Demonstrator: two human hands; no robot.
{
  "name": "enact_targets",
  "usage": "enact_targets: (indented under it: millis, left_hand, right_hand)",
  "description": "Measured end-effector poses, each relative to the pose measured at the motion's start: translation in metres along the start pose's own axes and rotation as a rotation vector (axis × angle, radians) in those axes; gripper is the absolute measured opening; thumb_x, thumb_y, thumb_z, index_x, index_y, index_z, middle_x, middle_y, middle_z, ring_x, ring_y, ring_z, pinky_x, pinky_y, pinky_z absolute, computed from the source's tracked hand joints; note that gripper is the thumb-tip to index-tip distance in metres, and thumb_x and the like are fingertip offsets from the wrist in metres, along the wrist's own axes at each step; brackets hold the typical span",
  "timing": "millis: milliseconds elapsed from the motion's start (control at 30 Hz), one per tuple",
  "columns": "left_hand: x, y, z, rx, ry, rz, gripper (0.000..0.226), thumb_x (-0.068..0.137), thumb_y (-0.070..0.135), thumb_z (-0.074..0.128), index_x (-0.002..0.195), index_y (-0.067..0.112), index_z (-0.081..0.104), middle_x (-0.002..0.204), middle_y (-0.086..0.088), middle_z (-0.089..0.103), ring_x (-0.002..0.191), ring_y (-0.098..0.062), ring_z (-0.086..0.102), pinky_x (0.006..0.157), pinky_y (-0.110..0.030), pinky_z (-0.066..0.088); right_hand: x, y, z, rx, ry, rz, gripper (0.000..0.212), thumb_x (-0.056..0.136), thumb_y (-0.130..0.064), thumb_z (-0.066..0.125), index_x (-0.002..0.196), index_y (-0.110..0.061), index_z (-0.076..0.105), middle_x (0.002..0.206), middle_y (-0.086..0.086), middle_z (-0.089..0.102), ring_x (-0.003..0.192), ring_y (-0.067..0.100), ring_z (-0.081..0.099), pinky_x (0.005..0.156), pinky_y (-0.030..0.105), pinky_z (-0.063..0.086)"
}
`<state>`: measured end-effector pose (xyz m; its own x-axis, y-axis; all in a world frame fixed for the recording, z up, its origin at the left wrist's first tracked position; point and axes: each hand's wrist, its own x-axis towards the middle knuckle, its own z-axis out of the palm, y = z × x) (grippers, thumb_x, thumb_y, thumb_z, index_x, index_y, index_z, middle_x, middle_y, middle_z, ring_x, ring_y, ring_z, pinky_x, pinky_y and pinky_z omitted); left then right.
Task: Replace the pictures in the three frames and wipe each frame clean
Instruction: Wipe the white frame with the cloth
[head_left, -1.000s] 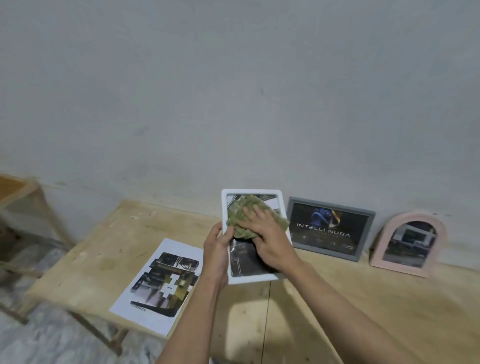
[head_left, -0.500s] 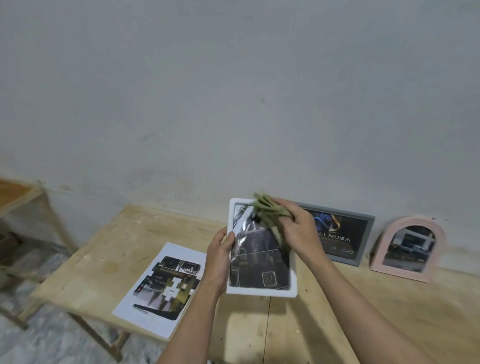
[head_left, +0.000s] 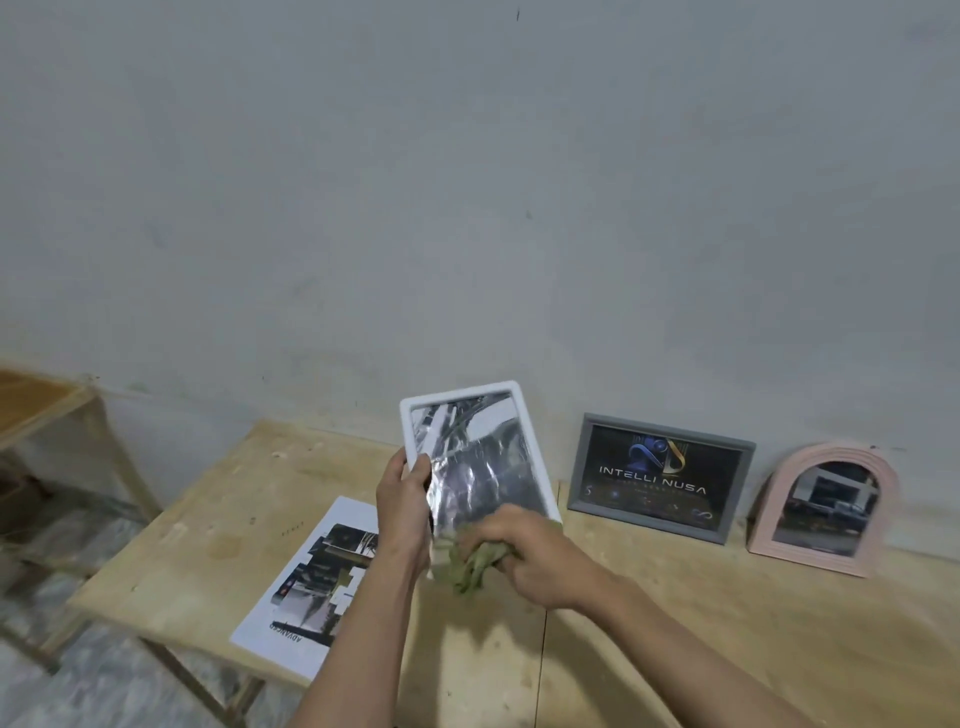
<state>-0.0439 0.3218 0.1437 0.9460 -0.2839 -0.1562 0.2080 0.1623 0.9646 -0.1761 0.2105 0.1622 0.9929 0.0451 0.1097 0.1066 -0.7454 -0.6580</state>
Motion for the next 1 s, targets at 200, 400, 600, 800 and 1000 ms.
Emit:
enact_targets:
  millis: [200, 400, 600, 800, 1000]
  left_hand:
    - [-0.006, 0.012, 0.01, 0.022, -0.026, 0.078, 0.024, 0.1, 0.02, 0.05, 0.11, 0.034, 0.066, 0.105, -0.003, 0.071, 0.085, -0.02, 0.064, 0.071, -0.042, 0.055]
    - [-0.01, 0.025, 0.022, -0.029, -0.048, 0.118, 0.021, 0.1, 0.014, 0.055, 0.11, 0.025, 0.069, 0.09, 0.0, 0.077, 0.083, -0.021, 0.07, 0.076, -0.041, 0.06]
    - [-0.006, 0.015, 0.01, -0.056, 0.047, 0.091, 0.018, 0.097, 0.018, 0.06, 0.112, 0.024, 0.07, 0.103, -0.013, 0.074, 0.089, -0.029, 0.065, 0.088, -0.053, 0.055]
    - [-0.005, 0.006, 0.021, -0.042, 0.033, 0.091, 0.018, 0.094, 0.025, 0.062, 0.103, 0.036, 0.072, 0.103, -0.012, 0.074, 0.09, -0.032, 0.067, 0.09, -0.06, 0.054]
    - [-0.004, 0.006, 0.016, -0.022, -0.04, 0.103, 0.02, 0.096, 0.019, 0.06, 0.109, 0.028, 0.072, 0.103, -0.002, 0.077, 0.095, -0.024, 0.071, 0.09, -0.043, 0.056]
  right_hand:
    - [0.026, 0.014, -0.076, -0.104, 0.674, 0.137, 0.051, 0.073, 0.008, 0.048, 0.104, -0.023, 0.072, 0.111, -0.004, 0.067, 0.102, 0.014, 0.057, 0.085, 0.021, 0.043]
    - [0.045, 0.028, -0.071, -0.804, 0.501, 0.063, 0.057, 0.064, 0.002, 0.067, 0.117, -0.019, 0.065, 0.115, 0.001, 0.066, 0.087, 0.024, 0.056, 0.065, 0.034, 0.049]
    - [-0.013, 0.039, 0.006, -0.705, 0.416, 0.05, 0.052, 0.052, -0.006, 0.077, 0.102, -0.02, 0.071, 0.1, -0.006, 0.067, 0.079, 0.015, 0.057, 0.059, 0.027, 0.051]
    - [-0.01, 0.013, 0.048, -0.413, 0.49, 0.232, 0.047, 0.052, -0.001, 0.061, 0.09, -0.026, 0.075, 0.087, -0.017, 0.061, 0.077, 0.012, 0.055, 0.052, 0.022, 0.047]
    - [0.003, -0.027, 0.013, 0.314, 0.264, 0.263, 0.031, 0.079, -0.002, 0.05, 0.09, -0.018, 0.075, 0.081, -0.009, 0.068, 0.076, 0.005, 0.063, 0.062, 0.015, 0.045]
